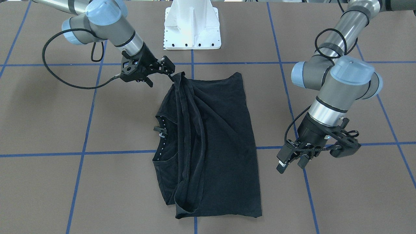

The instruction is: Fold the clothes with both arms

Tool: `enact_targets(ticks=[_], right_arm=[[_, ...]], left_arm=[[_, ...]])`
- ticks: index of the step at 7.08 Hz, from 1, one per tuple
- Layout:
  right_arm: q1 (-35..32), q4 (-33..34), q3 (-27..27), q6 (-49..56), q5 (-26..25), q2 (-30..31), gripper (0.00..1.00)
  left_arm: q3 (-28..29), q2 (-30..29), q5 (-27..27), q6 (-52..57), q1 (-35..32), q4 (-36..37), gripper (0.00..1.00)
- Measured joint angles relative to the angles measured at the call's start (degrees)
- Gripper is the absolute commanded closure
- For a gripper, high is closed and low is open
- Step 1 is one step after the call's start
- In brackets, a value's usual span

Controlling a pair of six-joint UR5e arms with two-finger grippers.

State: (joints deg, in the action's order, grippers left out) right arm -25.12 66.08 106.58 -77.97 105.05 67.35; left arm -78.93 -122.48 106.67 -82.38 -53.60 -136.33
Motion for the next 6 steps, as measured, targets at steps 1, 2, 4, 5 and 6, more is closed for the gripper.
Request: enact_targets(ticks=[1, 2, 4, 5, 6], right_arm=[[1.84, 6.28, -0.45, 1.88, -2.31, -3.42, 0.26], [2.66, 10.54, -0.92, 2.66, -3.33, -5.81, 0.27], [3.23, 12.99, -4.57, 3.10, -4.04, -8.68, 0.47], [3.32, 13.19, -6.25, 3.15, -4.14, -9.94, 0.64], [3.36, 13.26, -7.02, 3.17, -4.16, -10.54, 0.94]], left_arm=[[-0.12, 0.26, 0.02, 0.02, -0.01, -0.06, 0.00], [-0.14, 0.35, 0.02, 0.02, -0.01, -0.14, 0.00], [-0.16, 0.39, 0.03, -0.03, 0.03, -0.20, 0.00], [-0.09, 0.42, 0.01, -0.05, 0.06, -0.25, 0.00], [-0.01, 0.45, -0.03, -0.06, 0.06, -0.32, 0.00]])
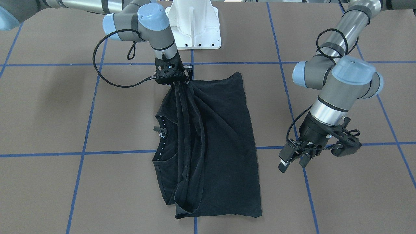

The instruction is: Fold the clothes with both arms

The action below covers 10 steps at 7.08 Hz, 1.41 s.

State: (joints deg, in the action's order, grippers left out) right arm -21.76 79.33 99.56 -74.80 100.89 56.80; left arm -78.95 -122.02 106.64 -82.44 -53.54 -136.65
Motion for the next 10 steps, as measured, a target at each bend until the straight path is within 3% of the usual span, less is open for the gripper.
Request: enact_targets(ticks=[1, 6, 8, 9, 10], right_arm=[[0.01, 0.02, -0.28, 0.00, 0.04, -0.15, 1.00], [-0.48, 0.36, 1.86, 0.28, 1.66, 1.05, 1.00], [-3.03, 0.59, 7.86, 0.72, 5.79, 6.57, 1.00], [-3.40, 0.52, 10.82, 1.17, 6.54, 10.98, 0.95], [-3.24, 0.27, 12.38, 1.52, 6.56, 14.85, 0.01]], left_arm=[[0.05, 0.04, -0.02, -0.02, 0.01, -0.06, 0.00], [0.11, 0.07, -0.03, -0.65, 0.18, -0.19, 0.01], [0.11, 0.04, -0.05, -0.70, 0.19, -0.19, 0.01], [0.14, 0.01, -0.11, -0.73, 0.25, -0.18, 0.01], [0.16, -0.03, -0.17, -0.75, 0.30, -0.12, 0.01]])
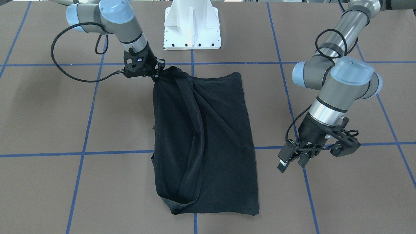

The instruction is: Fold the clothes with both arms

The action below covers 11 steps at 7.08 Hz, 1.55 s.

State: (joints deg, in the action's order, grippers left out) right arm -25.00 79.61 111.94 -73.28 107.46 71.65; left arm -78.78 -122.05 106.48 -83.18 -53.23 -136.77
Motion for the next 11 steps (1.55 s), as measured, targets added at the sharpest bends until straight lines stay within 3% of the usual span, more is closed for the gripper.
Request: enact_targets(ticks=[3, 6, 8, 11], right_arm=[[0.55, -0.29, 1.09, -0.04, 0.23, 1.60, 0.00], [0.09, -0.06, 0.31, -0.06, -1.48, -5.09, 0.01], [0.02, 0.24, -6.01, 2.18, -7.34, -11.91, 0.01], [-0.56, 0.23, -21.75, 7.46, -14.11, -22.00, 0.01]], left_arm=[[0.06, -0.02, 0.02, 0.11, 0.13, 0.08, 0.01], [0.14, -0.01, 0.05, 0.40, 0.15, 0.01, 0.01], [0.44, 0.05, 0.05, 0.60, 0.14, 0.01, 0.01], [0.80, 0.11, 0.07, 0.71, 0.09, -0.13, 0.01]])
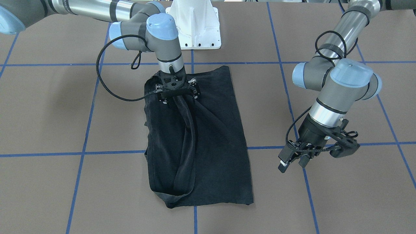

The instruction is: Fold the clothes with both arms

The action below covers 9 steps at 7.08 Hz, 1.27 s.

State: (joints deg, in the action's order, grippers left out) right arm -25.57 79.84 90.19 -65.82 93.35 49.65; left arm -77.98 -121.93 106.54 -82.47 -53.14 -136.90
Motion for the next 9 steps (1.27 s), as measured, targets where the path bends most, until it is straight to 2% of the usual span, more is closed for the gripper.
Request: enact_targets(ticks=[1, 2, 4, 5, 7, 9], right_arm=[[-0.27, -0.10, -3.53, 1.24, -1.04, -1.69, 0.03], [-0.58, -0.14, -5.87, 1.96, -1.52, -2.91, 0.10], [-1.94, -0.06, -8.15, 4.01, -1.33, -3.85, 0.11], [-3.11, 0.09, -8.37, 6.02, -0.67, -3.07, 0.08], [-6.20, -0.25, -7.66, 11.32, 2.30, 0.51, 0.08], [-12.11, -0.34, -3.43, 18.83, 8.43, 5.77, 0.03]], left_arm=[[0.09, 0.01, 0.04, 0.02, 0.00, -0.03, 0.01], [0.15, 0.03, 0.06, 0.03, -0.02, -0.04, 0.01], [0.14, 0.02, 0.06, -0.09, 0.01, -0.04, 0.01], [0.12, -0.05, 0.07, -0.13, 0.05, -0.04, 0.01], [0.02, -0.38, 0.03, -0.33, 0.05, -0.04, 0.01], [-0.11, -0.70, 0.06, -0.52, 0.06, -0.04, 0.01]])
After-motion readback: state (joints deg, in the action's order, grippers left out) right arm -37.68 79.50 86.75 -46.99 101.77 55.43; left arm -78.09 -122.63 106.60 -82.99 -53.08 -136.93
